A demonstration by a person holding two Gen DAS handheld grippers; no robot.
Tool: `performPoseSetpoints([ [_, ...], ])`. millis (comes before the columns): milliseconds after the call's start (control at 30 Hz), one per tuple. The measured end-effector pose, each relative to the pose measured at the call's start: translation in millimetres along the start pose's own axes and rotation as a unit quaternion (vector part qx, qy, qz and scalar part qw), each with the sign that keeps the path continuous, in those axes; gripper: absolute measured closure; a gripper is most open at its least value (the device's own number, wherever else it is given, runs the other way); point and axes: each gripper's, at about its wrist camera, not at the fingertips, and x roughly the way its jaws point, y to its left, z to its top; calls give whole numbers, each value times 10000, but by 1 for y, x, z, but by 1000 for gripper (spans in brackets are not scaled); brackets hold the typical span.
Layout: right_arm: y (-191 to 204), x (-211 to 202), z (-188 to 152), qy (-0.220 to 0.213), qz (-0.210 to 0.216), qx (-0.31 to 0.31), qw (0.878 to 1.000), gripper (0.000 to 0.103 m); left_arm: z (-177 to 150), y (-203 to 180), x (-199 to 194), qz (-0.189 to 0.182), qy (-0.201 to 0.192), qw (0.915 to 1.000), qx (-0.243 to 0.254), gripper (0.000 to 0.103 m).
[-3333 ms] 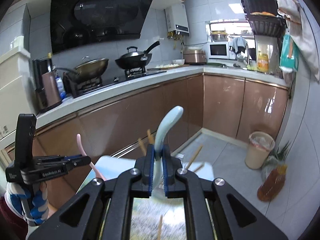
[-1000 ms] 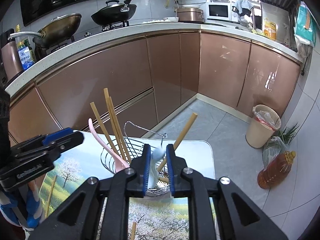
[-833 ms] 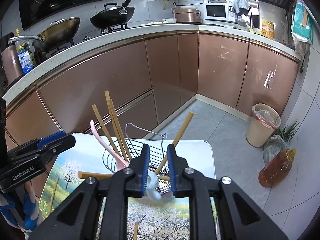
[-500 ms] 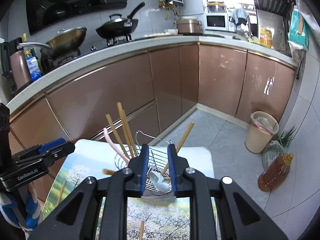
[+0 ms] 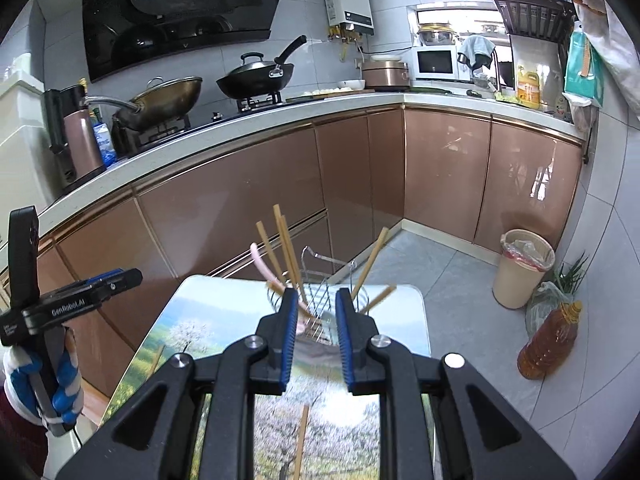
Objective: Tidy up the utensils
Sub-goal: 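Withdraw both open tools back over the mat toward the loose chopsticks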
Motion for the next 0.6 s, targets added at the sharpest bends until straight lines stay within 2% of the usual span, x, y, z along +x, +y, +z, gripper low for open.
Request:
performPoseSetpoints([
  [600,26,-90,-50,-255,173,-47,9995,85,-49,32,-111,230,-506,9983,-151,44],
])
